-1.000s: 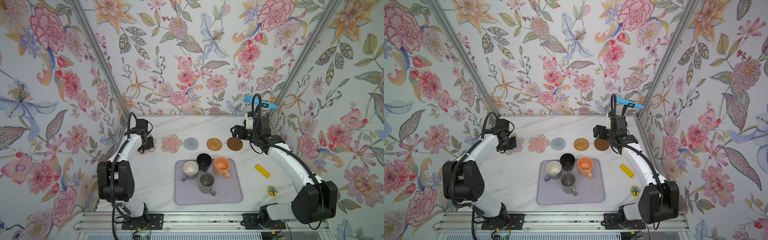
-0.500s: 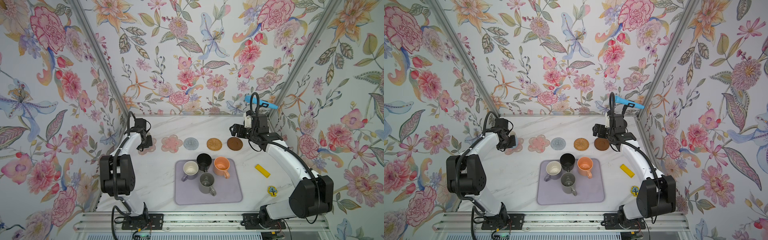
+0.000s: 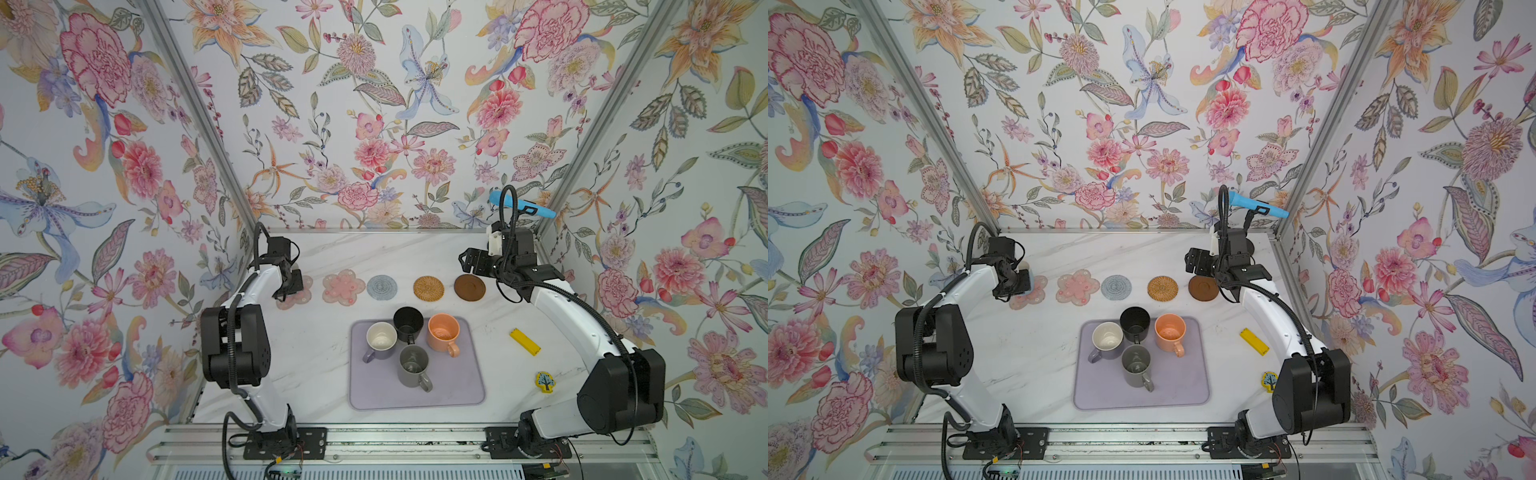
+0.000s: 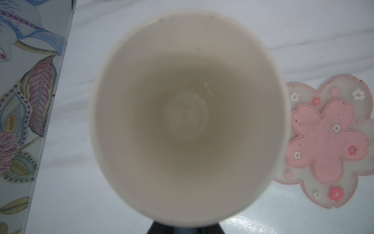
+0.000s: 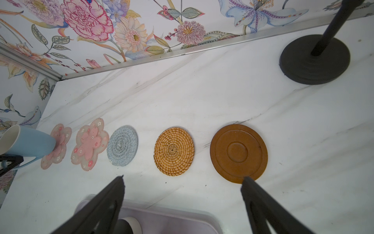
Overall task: Place cups on coasters
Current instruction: Place the cup on the coaster.
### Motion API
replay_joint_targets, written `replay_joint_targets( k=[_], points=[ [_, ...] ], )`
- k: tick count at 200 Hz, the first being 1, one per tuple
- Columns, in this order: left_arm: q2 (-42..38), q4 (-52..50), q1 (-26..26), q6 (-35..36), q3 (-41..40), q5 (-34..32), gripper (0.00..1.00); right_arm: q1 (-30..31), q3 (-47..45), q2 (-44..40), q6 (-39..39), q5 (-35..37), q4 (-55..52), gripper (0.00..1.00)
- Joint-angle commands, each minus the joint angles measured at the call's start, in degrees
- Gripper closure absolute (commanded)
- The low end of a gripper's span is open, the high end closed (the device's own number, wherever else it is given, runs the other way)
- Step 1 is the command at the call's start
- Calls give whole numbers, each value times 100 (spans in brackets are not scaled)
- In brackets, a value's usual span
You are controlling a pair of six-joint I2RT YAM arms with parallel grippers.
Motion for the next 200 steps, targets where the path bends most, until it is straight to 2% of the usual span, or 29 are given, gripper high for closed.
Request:
replay_joint_targets(
  k=[1,200],
  points=[
    [52,440,82,105,91,-31,100,-4,233,66,96,17,-61,9],
    [-310,821,89,-80,-795,-103,100,177,355,263,118,-41,-70,9]
  ],
)
